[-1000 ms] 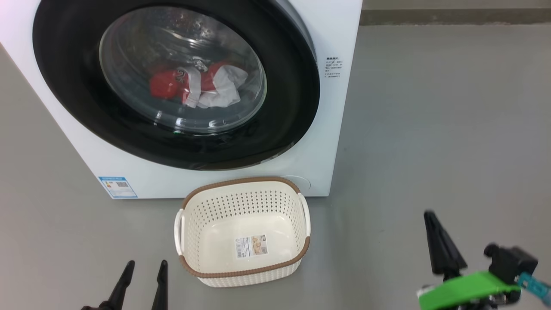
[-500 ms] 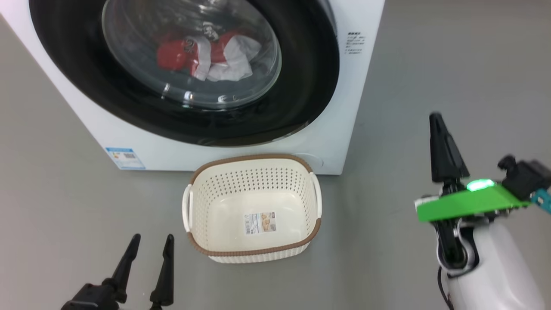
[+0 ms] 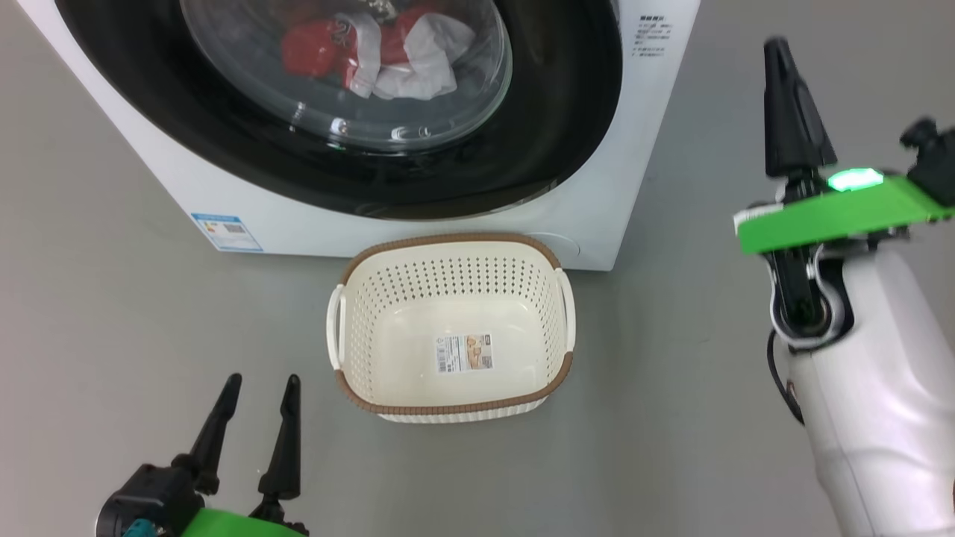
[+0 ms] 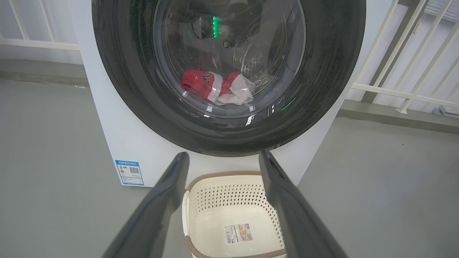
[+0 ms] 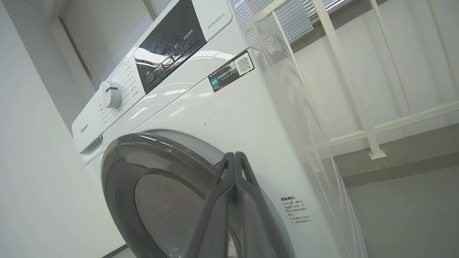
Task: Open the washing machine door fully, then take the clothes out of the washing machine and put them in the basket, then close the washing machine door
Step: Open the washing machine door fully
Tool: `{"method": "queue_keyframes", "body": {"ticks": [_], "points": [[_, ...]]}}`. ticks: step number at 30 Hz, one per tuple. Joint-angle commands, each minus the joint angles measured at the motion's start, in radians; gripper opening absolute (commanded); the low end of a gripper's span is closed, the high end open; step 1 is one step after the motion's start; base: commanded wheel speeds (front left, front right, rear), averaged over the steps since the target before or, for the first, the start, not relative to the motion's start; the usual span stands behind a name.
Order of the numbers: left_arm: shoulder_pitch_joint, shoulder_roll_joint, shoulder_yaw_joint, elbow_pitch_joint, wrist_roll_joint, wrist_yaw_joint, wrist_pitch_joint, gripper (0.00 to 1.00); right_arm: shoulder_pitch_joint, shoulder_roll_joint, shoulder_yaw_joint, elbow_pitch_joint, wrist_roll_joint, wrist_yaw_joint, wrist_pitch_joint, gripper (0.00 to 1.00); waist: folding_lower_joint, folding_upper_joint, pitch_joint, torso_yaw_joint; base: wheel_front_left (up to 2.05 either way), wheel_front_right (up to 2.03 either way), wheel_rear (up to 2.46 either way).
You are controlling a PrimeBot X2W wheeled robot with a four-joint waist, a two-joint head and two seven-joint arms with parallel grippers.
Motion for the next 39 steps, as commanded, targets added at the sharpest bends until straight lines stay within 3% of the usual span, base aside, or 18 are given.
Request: {"method": "queue_keyframes", "body": {"ticks": [1,10,22,28,39], "points": [[-0.037,0.017,0.027,-0.026,-0.006,-0.003,-0.009,1.00,-0.037,0.005,0.035,-0.013,0.025,0.010,-0.005,0.00,0.0000,-0.0001,0.015,0.006,0.00,0.00,0.00],[-0.081,0.021,0.008,-0.024,-0.013,-0.003,-0.009,1.00,-0.229,-0.072,0.168,0.138,0.295,0.010,0.022,0.00,0.0000,-0.0001,0.071,0.030,0.00,0.00,0.00],[-0.133,0.022,-0.006,-0.027,-0.028,-0.003,-0.009,1.00,-0.400,-0.175,0.243,0.186,0.760,0.010,0.359,0.00,0.0000,-0.0001,0.161,0.056,0.00,0.00,0.00],[-0.162,0.028,-0.026,-0.033,-0.035,-0.003,-0.009,1.00,-0.455,-0.211,0.251,0.213,0.852,0.010,0.482,0.00,0.0000,-0.0001,0.203,0.065,0.00,0.00,0.00],[-0.193,0.032,-0.048,-0.037,-0.042,-0.003,-0.009,1.00,-0.542,-0.206,0.228,0.320,0.965,0.010,0.658,0.00,0.0000,-0.0001,0.254,0.076,0.00,0.00,0.00]]}}
